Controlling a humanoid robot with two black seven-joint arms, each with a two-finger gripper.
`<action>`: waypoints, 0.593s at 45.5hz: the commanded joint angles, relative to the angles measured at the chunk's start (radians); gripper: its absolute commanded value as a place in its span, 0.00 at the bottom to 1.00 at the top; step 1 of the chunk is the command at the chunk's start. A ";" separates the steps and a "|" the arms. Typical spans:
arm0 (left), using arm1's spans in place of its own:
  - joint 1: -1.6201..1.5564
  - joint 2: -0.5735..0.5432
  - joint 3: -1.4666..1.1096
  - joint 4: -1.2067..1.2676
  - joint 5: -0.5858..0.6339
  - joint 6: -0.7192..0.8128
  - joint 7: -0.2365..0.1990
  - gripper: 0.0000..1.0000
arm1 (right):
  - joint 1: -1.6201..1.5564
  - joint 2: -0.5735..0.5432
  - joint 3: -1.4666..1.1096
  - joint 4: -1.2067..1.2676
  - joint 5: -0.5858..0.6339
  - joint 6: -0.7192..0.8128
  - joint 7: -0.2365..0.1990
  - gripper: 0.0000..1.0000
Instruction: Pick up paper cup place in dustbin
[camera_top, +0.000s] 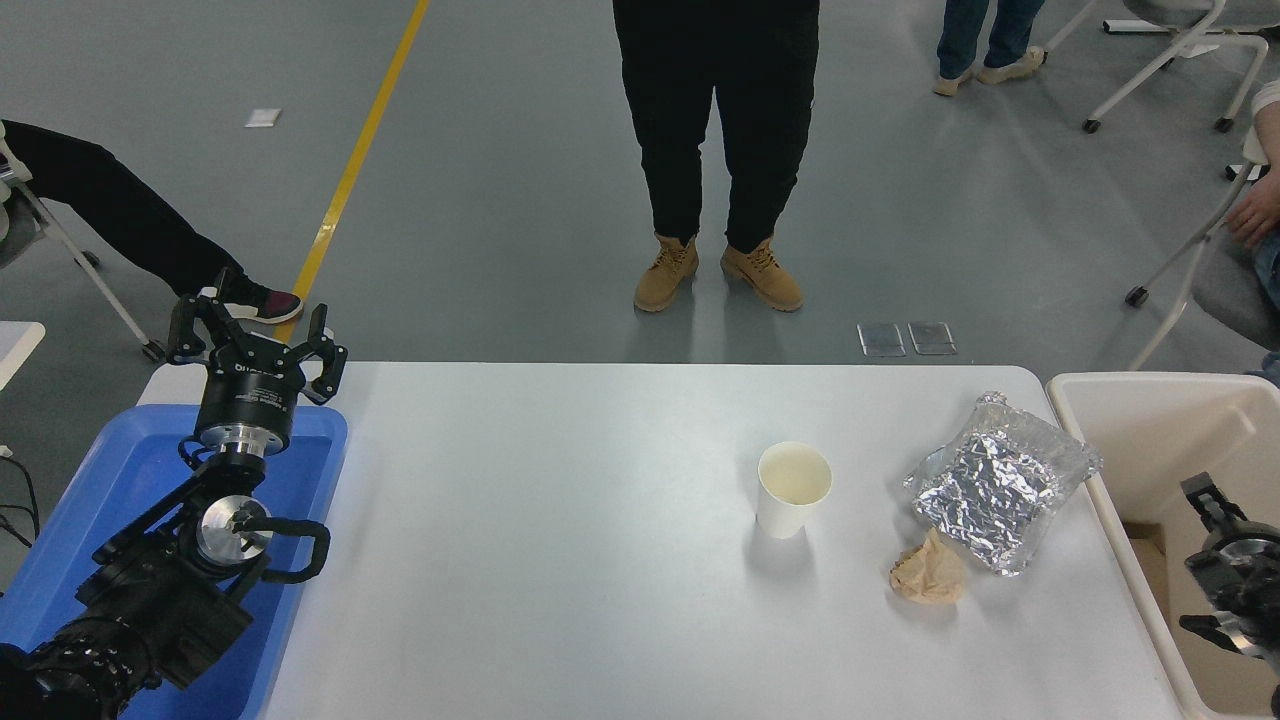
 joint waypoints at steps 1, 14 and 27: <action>0.000 0.000 0.000 0.001 0.000 0.000 0.000 0.99 | -0.002 -0.010 0.000 0.000 0.002 0.000 0.000 1.00; 0.000 0.000 0.000 0.001 0.000 0.000 0.000 0.99 | 0.023 -0.026 0.000 0.003 0.000 0.003 0.000 1.00; 0.000 0.000 0.000 -0.001 0.000 0.000 0.000 0.99 | 0.044 -0.064 -0.005 0.020 -0.006 0.009 0.000 1.00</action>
